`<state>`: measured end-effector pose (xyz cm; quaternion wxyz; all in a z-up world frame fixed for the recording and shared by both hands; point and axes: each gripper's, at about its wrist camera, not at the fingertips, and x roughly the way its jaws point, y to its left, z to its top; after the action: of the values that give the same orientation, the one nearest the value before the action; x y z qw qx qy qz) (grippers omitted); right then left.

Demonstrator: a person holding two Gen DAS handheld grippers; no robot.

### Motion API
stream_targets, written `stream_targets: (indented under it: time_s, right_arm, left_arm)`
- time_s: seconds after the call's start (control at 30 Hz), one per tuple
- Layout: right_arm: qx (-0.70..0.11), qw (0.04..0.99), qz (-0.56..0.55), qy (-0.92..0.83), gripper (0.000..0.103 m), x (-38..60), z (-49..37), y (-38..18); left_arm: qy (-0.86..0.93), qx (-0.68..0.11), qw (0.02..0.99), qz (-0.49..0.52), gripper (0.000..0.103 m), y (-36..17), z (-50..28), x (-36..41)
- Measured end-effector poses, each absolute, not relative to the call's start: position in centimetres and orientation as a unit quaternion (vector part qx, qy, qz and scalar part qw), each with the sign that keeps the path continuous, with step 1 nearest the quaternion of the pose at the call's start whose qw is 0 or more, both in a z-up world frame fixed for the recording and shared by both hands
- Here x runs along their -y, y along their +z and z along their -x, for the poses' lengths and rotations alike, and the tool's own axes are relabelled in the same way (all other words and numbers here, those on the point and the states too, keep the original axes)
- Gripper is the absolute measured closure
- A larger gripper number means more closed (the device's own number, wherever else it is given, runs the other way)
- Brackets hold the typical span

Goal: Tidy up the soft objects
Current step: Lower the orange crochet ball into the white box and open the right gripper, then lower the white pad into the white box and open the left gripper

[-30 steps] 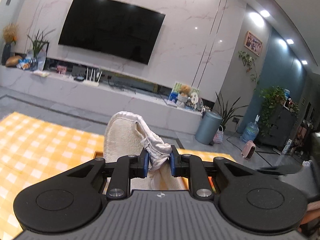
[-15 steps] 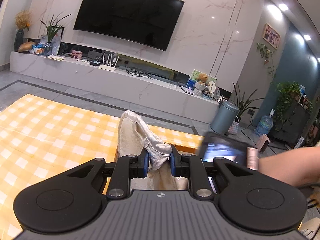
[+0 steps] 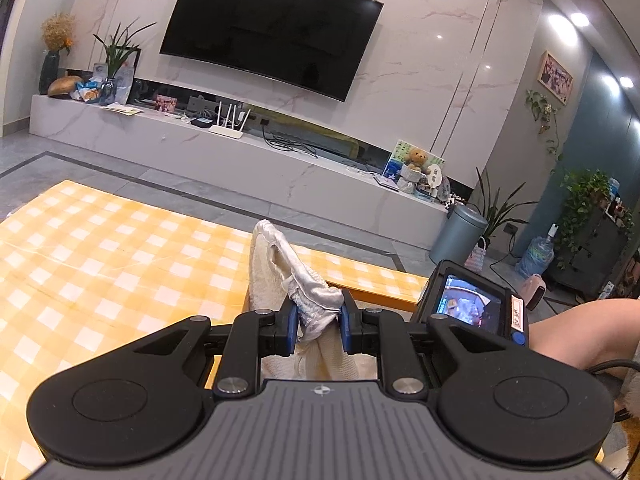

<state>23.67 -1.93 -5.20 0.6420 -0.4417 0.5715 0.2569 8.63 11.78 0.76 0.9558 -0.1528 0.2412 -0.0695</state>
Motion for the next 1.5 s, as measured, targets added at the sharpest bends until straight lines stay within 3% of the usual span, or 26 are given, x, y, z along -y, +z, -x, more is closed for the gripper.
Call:
stream_targets:
  time_s: [0.07, 0.13, 0.17, 0.33, 0.73, 0.9, 1.07, 1.37, 1.4, 1.47, 1.5]
  right_arm:
    - [-0.567, 0.64, 0.457, 0.247, 0.053, 1.8, -23.3, -5.8]
    - [-0.559, 0.634, 0.473, 0.247, 0.024, 1.6, -22.3, -6.1]
    - [-0.548, 0.638, 0.484, 0.242, 0.016, 1.5, -22.1, -6.0]
    - [-0.523, 0.677, 0.457, 0.245, 0.006, 2.7, -20.5, -2.6]
    - [-0.37, 0.853, 0.32, 0.18, 0.003, 8.2, -17.3, 6.4]
    - [-0.376, 0.875, 0.243, 0.185, 0.003, 10.2, -17.9, 4.5]
    - [-0.374, 0.865, 0.268, 0.201, 0.003, 9.7, -18.2, 1.4]
    - [-0.373, 0.867, 0.252, 0.213, 0.003, 9.5, -18.5, 1.2]
    - [-0.374, 0.866, 0.253, 0.213, 0.003, 9.3, -18.5, 1.2]
    - [-0.375, 0.865, 0.259, 0.209, 0.003, 9.0, -18.4, 1.2]
    - [-0.376, 0.864, 0.263, 0.208, 0.003, 8.8, -18.3, 1.2]
  left_arm:
    - [-0.069, -0.241, 0.956, 0.15, 0.08, 0.9, -8.7, -11.7]
    - [-0.068, -0.242, 0.956, 0.151, 0.08, 0.9, -8.7, -11.7]
    - [-0.066, -0.244, 0.955, 0.152, 0.08, 0.9, -8.8, -11.7]
    - [-0.064, -0.246, 0.956, 0.15, 0.08, 0.9, -8.6, -11.5]
    - [-0.089, -0.249, 0.954, 0.145, 0.08, 0.8, -10.2, -10.8]
    - [-0.135, -0.254, 0.945, 0.154, 0.08, -0.8, -12.5, -9.9]
    - [-0.147, -0.265, 0.939, 0.16, 0.08, -2.3, -14.7, -9.2]
    - [-0.095, -0.34, 0.922, 0.159, 0.075, -4.0, -15.2, -9.6]
    - [-0.092, -0.339, 0.923, 0.158, 0.073, -3.8, -14.9, -9.7]
    - [-0.075, -0.344, 0.925, 0.143, 0.05, -3.5, -14.5, -9.8]
    - [-0.066, -0.348, 0.926, 0.131, 0.027, -3.3, -14.2, -9.8]
